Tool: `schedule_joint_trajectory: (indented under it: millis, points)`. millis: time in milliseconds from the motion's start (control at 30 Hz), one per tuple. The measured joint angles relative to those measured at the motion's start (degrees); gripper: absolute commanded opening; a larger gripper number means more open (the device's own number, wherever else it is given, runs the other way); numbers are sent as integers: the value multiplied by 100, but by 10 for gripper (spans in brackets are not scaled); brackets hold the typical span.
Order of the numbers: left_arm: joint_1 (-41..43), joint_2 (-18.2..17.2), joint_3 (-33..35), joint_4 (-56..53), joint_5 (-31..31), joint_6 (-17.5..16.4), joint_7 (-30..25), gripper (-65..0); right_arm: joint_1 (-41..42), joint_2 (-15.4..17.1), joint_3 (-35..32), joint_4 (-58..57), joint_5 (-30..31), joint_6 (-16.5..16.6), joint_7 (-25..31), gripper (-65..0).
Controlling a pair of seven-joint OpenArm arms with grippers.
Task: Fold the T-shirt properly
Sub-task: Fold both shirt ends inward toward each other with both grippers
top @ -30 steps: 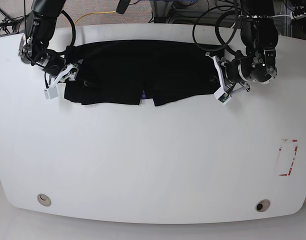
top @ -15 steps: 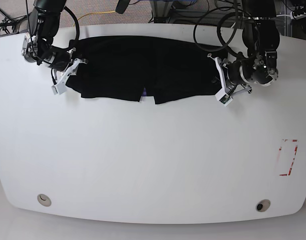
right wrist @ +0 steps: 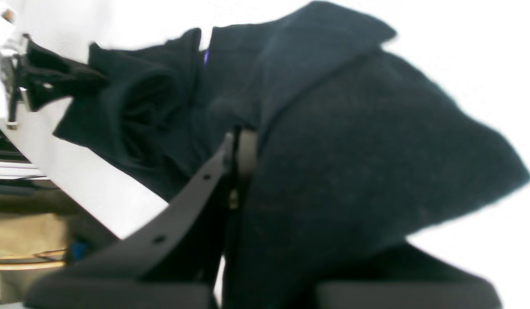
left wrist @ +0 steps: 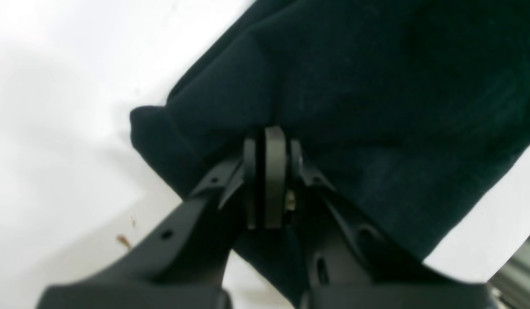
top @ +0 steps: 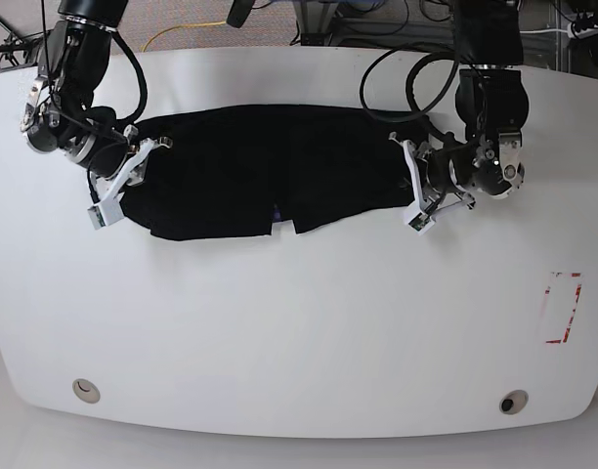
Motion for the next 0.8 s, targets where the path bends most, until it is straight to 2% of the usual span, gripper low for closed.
schedule_joint_trajectory:
  millis: [167, 400, 700, 800]
  points:
    - [-352, 166, 4, -332, 81, 0, 2, -650, 227, 13, -341, 232, -9, 17, -186, -650]
    - [-772, 385, 70, -1097, 66, 136, -481, -650, 758, -81, -1054, 243, 2, 22, -114, -650]
    - [-964, 671, 317, -1469, 63, 138, -643, -650, 1410, -627, -1827, -225, -227, -2, -120, -650]
    - [-979, 688, 317, -1523, 46, 136, -664, -650, 1502, -804, -2028, -251, -695, 2, -120, -650]
